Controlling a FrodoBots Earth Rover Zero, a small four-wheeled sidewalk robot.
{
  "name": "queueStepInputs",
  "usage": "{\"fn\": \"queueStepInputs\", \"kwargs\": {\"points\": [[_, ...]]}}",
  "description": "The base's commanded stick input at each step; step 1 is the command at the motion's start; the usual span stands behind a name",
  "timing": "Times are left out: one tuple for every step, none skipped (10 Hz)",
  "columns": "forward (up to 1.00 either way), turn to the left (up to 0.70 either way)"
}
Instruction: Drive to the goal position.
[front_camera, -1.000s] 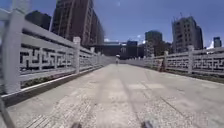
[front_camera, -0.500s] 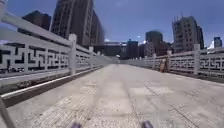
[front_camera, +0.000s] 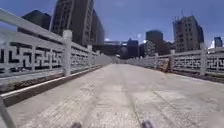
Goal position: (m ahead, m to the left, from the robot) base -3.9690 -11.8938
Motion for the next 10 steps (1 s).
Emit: {"fn": "queueStepInputs", "kwargs": {"points": [[0.70,0.00],[0.70,0.00],[0.70,0.00],[0.70,0.00],[0.70,0.00],[0.70,0.00],[0.70,0.00],[0.70,0.00],[0.70,0.00],[0.70,0.00]]}}
